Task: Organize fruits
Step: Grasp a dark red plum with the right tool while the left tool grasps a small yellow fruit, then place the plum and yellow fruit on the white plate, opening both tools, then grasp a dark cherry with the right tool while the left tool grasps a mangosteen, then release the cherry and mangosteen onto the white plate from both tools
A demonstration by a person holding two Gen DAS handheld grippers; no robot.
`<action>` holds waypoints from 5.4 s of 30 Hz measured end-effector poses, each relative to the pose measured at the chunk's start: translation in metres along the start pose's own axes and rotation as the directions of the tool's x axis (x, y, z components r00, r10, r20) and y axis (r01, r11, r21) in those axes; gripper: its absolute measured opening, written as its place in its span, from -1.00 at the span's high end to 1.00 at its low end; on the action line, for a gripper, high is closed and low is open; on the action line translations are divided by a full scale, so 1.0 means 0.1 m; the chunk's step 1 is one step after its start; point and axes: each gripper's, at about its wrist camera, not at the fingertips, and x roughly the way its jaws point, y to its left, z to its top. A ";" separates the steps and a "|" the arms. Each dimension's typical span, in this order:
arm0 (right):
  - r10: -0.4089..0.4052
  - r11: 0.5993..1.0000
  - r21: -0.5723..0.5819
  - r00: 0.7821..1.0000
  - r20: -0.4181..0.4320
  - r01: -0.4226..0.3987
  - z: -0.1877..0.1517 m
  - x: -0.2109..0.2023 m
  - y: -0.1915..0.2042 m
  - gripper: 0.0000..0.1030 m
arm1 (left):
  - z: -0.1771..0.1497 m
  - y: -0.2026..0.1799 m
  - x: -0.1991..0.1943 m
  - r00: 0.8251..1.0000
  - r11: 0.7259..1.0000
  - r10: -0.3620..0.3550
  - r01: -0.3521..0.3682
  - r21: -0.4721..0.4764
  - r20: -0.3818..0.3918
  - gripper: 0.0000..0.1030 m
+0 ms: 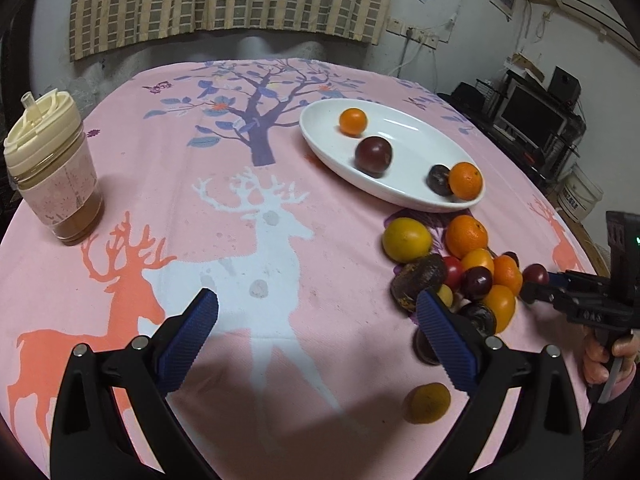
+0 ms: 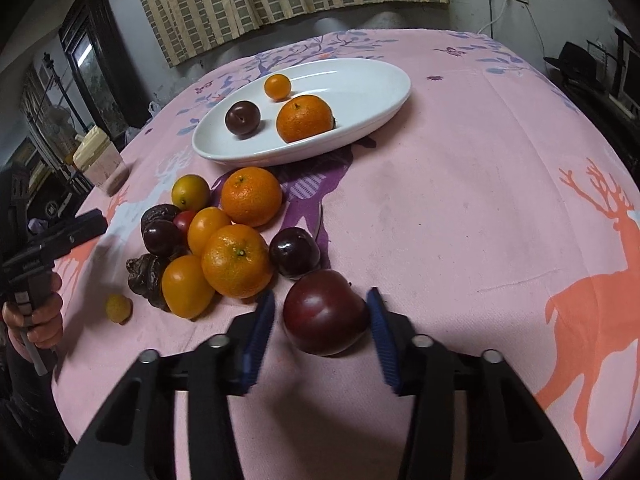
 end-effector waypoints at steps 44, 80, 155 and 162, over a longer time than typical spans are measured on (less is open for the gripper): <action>0.076 0.985 0.128 0.962 0.264 -0.113 1.00 -0.10 0.03 0.24 | 0.91 -0.53 0.21 0.984 0.973 -0.180 0.178 0.148 -0.002 0.53; 0.073 0.997 0.032 0.996 0.043 -0.075 0.43 0.03 -0.10 0.26 | 0.41 -0.05 0.20 0.997 0.998 0.057 -0.057 0.000 0.049 -0.90; 0.111 0.992 -0.075 0.990 0.084 -0.105 0.35 -0.05 0.16 0.46 | -0.20 -0.75 0.35 0.965 0.924 -0.164 0.222 0.311 -0.202 0.25; 0.127 0.991 -0.058 0.986 0.103 -0.122 0.34 -0.10 0.12 0.46 | -0.19 -0.76 0.23 0.968 0.921 -0.182 0.229 0.317 -0.170 0.25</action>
